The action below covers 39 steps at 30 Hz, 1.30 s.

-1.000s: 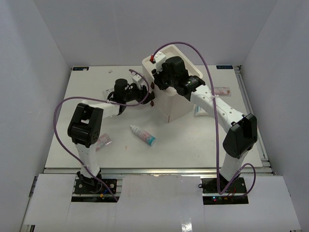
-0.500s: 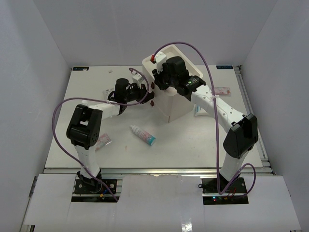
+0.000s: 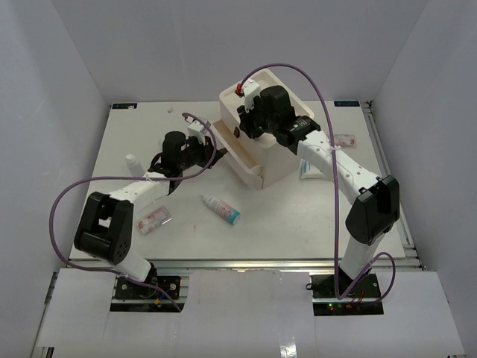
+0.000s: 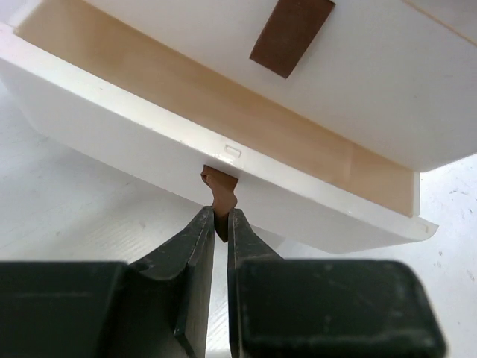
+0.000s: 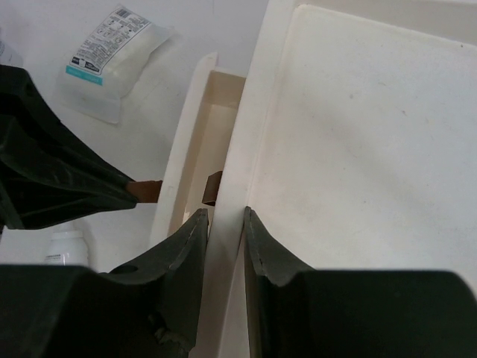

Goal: Organize the makeup

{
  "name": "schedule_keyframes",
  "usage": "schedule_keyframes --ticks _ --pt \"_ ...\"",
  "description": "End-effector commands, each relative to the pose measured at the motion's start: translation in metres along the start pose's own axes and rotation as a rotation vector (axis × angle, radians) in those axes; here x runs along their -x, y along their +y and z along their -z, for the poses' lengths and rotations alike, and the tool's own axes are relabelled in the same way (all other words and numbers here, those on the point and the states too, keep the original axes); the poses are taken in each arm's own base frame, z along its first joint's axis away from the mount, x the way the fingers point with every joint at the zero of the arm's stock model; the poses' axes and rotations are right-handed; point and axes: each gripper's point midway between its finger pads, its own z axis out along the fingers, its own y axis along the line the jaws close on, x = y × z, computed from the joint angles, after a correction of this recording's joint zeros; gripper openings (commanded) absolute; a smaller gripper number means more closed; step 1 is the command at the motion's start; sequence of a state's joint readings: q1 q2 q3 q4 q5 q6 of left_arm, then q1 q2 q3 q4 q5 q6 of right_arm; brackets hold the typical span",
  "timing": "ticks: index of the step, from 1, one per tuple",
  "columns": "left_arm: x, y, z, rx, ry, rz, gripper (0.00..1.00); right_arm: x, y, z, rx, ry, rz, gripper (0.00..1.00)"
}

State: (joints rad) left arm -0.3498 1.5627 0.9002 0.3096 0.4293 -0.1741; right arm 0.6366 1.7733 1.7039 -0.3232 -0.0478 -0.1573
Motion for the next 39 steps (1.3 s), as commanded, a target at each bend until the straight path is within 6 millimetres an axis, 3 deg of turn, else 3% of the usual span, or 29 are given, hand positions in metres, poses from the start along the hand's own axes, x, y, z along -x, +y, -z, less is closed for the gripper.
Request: schedule_keyframes --ticks 1,6,11,12,15,18,21,24,26,29,32,37,39 --pt "0.006 -0.005 0.031 0.051 -0.039 0.003 0.00 0.004 -0.022 0.009 -0.043 -0.012 0.002 0.25" --pt "-0.005 -0.003 0.047 0.093 -0.037 0.016 0.00 0.003 -0.030 0.008 -0.062 -0.008 0.009 0.26" --pt "-0.002 -0.001 0.047 0.115 -0.037 0.036 0.02 0.011 -0.030 0.015 -0.058 -0.027 0.027 0.33" --pt "0.001 -0.002 0.046 0.111 -0.039 0.042 0.14 0.017 -0.028 0.020 -0.044 -0.044 0.039 0.44" --pt "0.012 -0.009 0.045 0.082 -0.046 0.055 0.32 0.031 -0.020 0.036 0.001 -0.085 0.088 0.76" --pt "0.030 -0.016 0.047 0.067 -0.052 0.067 0.64 0.051 -0.007 0.062 0.066 -0.150 0.136 0.88" --pt "0.050 -0.024 0.056 0.060 -0.088 0.062 0.84 0.065 0.001 0.087 0.120 -0.205 0.193 0.94" --pt "0.080 -0.034 0.073 0.066 -0.149 0.039 0.94 0.080 0.009 0.131 0.187 -0.285 0.274 0.95" --pt "0.087 -0.039 0.081 0.067 -0.147 0.036 0.98 0.079 0.016 0.152 0.245 -0.315 0.312 0.93" --pt "0.088 -0.052 0.093 0.022 -0.130 0.018 0.98 0.062 0.003 0.176 0.245 -0.311 0.313 0.93" --pt "0.079 -0.068 0.103 -0.050 -0.128 0.023 0.98 0.007 -0.009 0.187 0.240 -0.244 0.266 0.93" --pt "0.032 -0.073 0.114 -0.080 -0.033 0.062 0.98 -0.084 -0.042 0.198 0.195 -0.155 0.057 0.94" --pt "0.015 -0.070 0.118 -0.060 -0.008 0.059 0.98 -0.111 -0.060 0.197 0.138 -0.127 -0.054 0.94"
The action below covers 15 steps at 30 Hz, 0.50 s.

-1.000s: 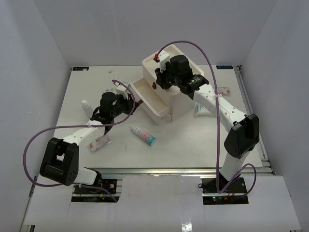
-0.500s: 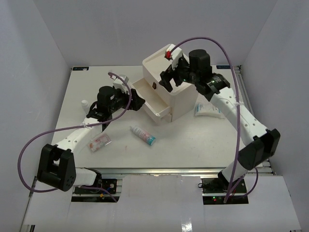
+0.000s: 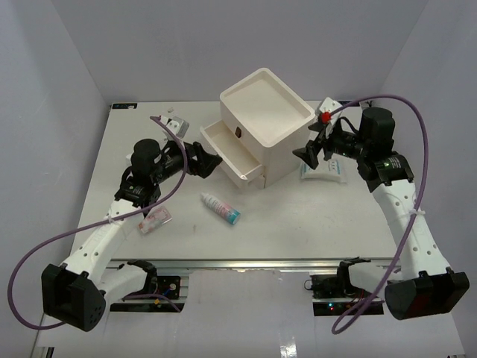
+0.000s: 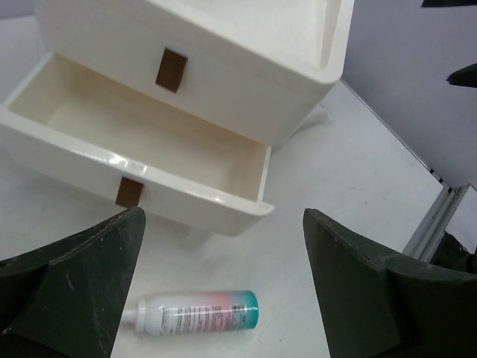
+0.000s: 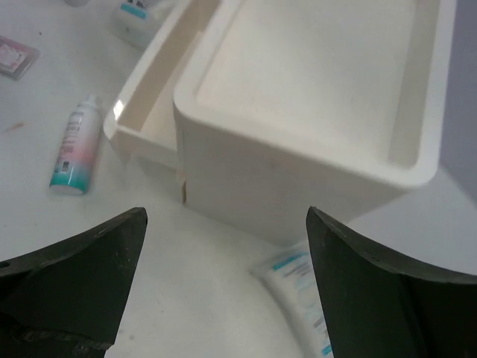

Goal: Organize the makeup

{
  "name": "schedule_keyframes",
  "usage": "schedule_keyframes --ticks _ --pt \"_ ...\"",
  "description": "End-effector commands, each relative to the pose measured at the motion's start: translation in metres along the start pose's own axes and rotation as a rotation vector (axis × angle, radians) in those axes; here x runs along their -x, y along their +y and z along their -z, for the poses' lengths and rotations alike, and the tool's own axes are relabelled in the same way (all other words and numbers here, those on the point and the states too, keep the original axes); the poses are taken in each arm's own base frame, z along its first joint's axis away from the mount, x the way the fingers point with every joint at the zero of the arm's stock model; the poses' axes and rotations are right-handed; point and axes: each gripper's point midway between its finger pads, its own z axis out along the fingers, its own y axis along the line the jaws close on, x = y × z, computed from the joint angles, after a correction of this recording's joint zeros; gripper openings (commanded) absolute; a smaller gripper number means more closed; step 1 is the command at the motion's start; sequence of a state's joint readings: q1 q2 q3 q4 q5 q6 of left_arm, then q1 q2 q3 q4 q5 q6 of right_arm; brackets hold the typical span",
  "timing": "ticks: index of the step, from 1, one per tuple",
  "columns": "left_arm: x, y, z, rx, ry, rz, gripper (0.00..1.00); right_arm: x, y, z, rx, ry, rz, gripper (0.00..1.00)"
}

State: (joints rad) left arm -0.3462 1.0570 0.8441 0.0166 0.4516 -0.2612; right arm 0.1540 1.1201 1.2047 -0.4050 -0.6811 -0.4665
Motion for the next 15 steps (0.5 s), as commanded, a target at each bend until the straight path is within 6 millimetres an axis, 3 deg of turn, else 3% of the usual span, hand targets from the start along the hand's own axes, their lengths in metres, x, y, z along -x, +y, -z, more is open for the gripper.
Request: schedule_keyframes --ticks 1,8,15 --pt "-0.052 0.001 0.019 0.011 0.116 0.034 0.98 -0.077 -0.012 0.018 -0.048 0.065 -0.270 0.95" --pt "-0.034 0.008 0.043 0.113 0.010 -0.015 0.98 -0.122 -0.076 0.015 -0.236 0.124 -0.560 1.00" --pt "-0.035 0.001 0.045 0.081 0.006 -0.005 0.98 -0.148 -0.111 0.014 -0.361 0.225 -0.597 1.00"
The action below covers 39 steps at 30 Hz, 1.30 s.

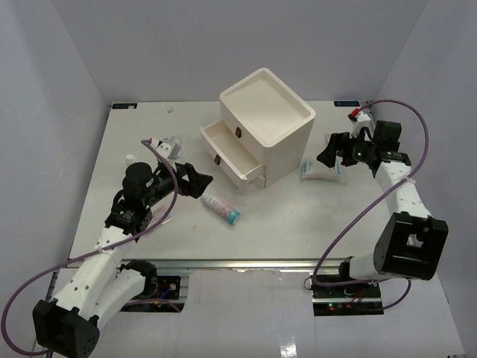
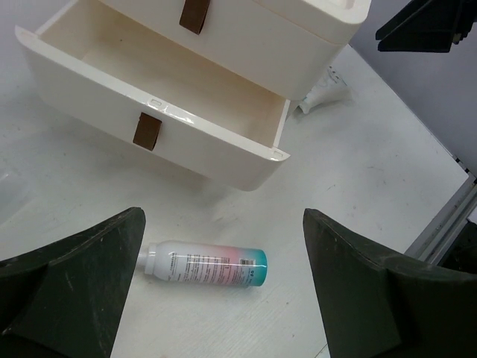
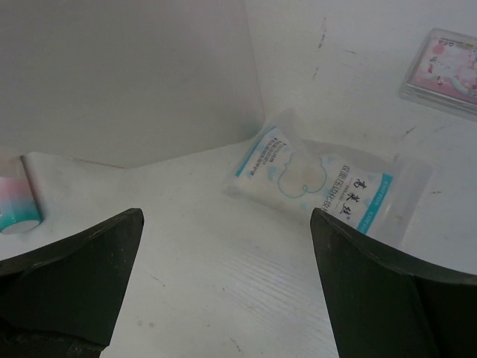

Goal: Organize the makeup

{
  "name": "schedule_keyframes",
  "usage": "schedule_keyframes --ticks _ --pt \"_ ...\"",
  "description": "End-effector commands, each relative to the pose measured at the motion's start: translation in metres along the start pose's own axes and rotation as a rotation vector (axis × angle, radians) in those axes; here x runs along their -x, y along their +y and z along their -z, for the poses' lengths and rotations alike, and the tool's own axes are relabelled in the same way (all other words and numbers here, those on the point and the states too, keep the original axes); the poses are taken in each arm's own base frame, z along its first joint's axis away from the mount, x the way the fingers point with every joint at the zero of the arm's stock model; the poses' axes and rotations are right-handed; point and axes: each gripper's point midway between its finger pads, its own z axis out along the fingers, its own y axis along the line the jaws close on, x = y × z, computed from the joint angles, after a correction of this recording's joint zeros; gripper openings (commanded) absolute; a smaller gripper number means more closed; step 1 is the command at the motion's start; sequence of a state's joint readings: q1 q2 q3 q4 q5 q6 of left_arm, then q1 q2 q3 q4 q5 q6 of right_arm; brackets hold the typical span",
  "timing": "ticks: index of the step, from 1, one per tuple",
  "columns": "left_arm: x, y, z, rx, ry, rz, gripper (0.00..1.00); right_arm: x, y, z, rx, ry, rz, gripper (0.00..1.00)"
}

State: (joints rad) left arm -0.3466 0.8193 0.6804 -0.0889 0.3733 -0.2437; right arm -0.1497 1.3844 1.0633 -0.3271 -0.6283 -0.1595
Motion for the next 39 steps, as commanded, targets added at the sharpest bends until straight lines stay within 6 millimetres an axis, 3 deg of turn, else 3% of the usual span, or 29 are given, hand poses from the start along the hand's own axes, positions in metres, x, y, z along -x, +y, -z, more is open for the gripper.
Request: schedule_keyframes --ticks 1,6,11,12,13,18,21,23,27,28,31,34,39 --pt "-0.002 -0.001 0.000 -0.003 0.001 0.003 0.98 0.029 -0.020 0.003 -0.094 -0.034 0.041 1.00" --pt "-0.007 0.004 -0.003 0.024 0.017 0.049 0.98 0.014 -0.001 0.009 0.002 0.003 0.123 1.00" --pt "-0.023 0.023 -0.012 0.124 0.089 0.145 0.98 -0.015 0.072 0.023 0.350 -0.016 0.164 0.99" --pt "-0.028 0.027 -0.014 0.145 0.105 0.156 0.98 -0.014 0.075 0.026 0.354 -0.028 0.177 0.99" --pt "-0.037 0.033 -0.014 0.183 0.140 0.201 0.98 -0.027 0.085 0.027 0.399 -0.032 0.160 0.98" --pt "-0.062 0.055 -0.006 0.381 0.209 0.441 0.98 -0.025 0.097 0.039 0.401 -0.083 0.215 0.97" --pt "-0.066 0.064 0.007 0.505 0.206 0.609 0.98 -0.026 0.103 0.043 0.421 -0.090 0.209 0.97" --pt "-0.080 0.074 0.026 0.673 0.185 0.801 0.98 -0.023 0.102 0.045 0.401 -0.097 0.219 0.97" --pt "-0.106 0.087 0.050 0.837 0.130 1.036 0.96 -0.019 0.109 0.053 0.403 -0.119 0.228 0.96" --pt "-0.105 0.091 0.053 0.855 0.081 1.110 0.95 -0.018 0.111 0.055 0.400 -0.127 0.235 0.96" --pt "-0.137 0.101 0.061 0.945 0.062 1.272 0.93 -0.017 0.113 0.059 0.385 -0.144 0.253 0.96" --pt "-0.163 0.117 0.075 1.085 0.040 1.360 0.93 -0.020 0.115 0.062 0.377 -0.149 0.261 0.96" --pt "-0.170 0.135 0.088 1.217 -0.024 1.354 0.93 -0.025 0.120 0.067 0.378 -0.160 0.272 0.95"
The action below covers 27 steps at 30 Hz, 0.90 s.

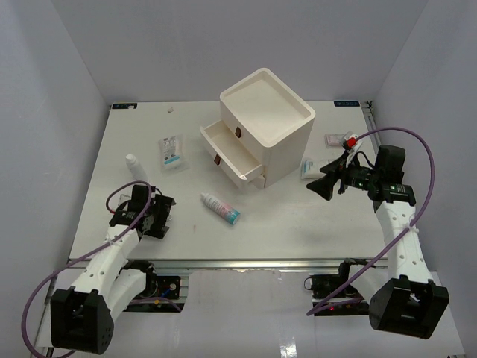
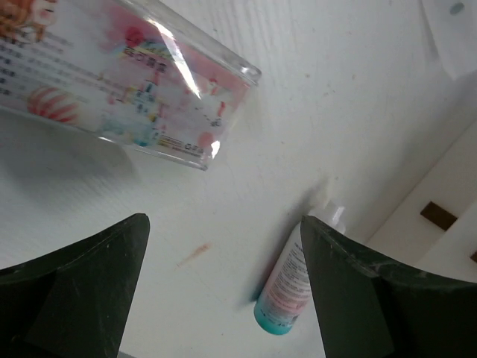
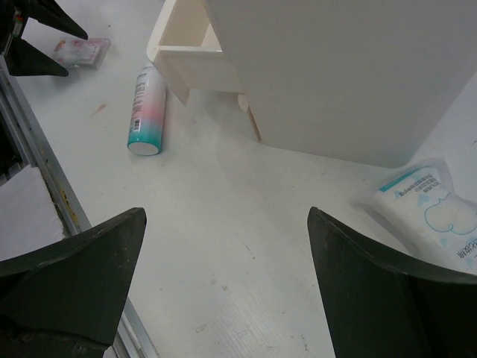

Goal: Organize the makeup

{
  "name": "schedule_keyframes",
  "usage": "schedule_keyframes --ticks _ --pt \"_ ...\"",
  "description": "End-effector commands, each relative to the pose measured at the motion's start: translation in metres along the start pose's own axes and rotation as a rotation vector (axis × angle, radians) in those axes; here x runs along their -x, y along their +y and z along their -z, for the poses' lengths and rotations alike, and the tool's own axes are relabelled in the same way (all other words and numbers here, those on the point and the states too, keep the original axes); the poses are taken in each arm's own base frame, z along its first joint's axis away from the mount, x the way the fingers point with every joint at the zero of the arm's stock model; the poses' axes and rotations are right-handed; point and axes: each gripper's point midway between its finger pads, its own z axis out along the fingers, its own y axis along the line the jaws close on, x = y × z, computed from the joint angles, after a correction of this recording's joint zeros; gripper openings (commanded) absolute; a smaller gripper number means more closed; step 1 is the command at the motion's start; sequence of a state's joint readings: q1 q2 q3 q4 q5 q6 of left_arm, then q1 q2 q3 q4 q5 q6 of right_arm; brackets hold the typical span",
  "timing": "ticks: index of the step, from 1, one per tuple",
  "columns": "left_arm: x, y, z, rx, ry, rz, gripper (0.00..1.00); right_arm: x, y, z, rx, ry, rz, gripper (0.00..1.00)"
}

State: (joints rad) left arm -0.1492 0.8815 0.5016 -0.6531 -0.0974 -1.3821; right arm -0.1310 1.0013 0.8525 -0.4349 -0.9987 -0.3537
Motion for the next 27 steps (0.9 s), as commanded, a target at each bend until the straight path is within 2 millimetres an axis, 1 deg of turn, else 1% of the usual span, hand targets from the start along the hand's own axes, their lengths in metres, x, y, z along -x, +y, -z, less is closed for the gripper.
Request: schedule_keyframes --ticks 1,4,7,12,15,17,19,22,24,25,27 --pt "0.022 0.011 -0.005 0.085 -0.121 0.172 0.94 0.003 0.007 0.003 0.009 -0.028 0.029 0.95" --pt "0.024 0.025 -0.013 0.169 -0.135 0.191 0.98 0.001 0.007 0.003 0.004 -0.025 0.029 0.95" --pt "0.029 0.030 -0.017 0.221 -0.154 0.205 0.98 0.000 0.007 0.003 0.001 -0.023 0.028 0.95" --pt "0.037 0.028 -0.024 0.274 -0.139 0.224 0.98 -0.001 0.006 0.003 -0.001 -0.021 0.025 0.95" --pt "0.047 0.023 -0.028 0.273 -0.139 0.251 0.98 -0.003 0.005 0.003 -0.005 -0.019 0.025 0.95" --pt "0.057 0.022 -0.029 0.302 -0.141 0.270 0.98 -0.003 0.005 0.003 -0.005 -0.018 0.023 0.95" --pt "0.062 0.020 -0.030 0.337 -0.131 0.266 0.98 -0.004 0.005 0.002 -0.005 -0.015 0.019 0.95" --pt "0.064 0.025 -0.036 0.420 -0.081 0.254 0.98 -0.005 0.004 0.002 -0.004 -0.014 0.016 0.95" --pt "0.064 0.036 -0.043 0.499 -0.041 0.247 0.98 -0.005 0.004 0.002 -0.005 -0.013 0.016 0.95" --pt "0.066 0.033 -0.045 0.504 -0.026 0.255 0.98 -0.005 0.004 0.002 -0.006 -0.013 0.016 0.95" --pt "0.063 0.036 -0.052 0.544 0.011 0.236 0.98 -0.006 0.003 0.001 -0.006 -0.011 0.013 0.95"
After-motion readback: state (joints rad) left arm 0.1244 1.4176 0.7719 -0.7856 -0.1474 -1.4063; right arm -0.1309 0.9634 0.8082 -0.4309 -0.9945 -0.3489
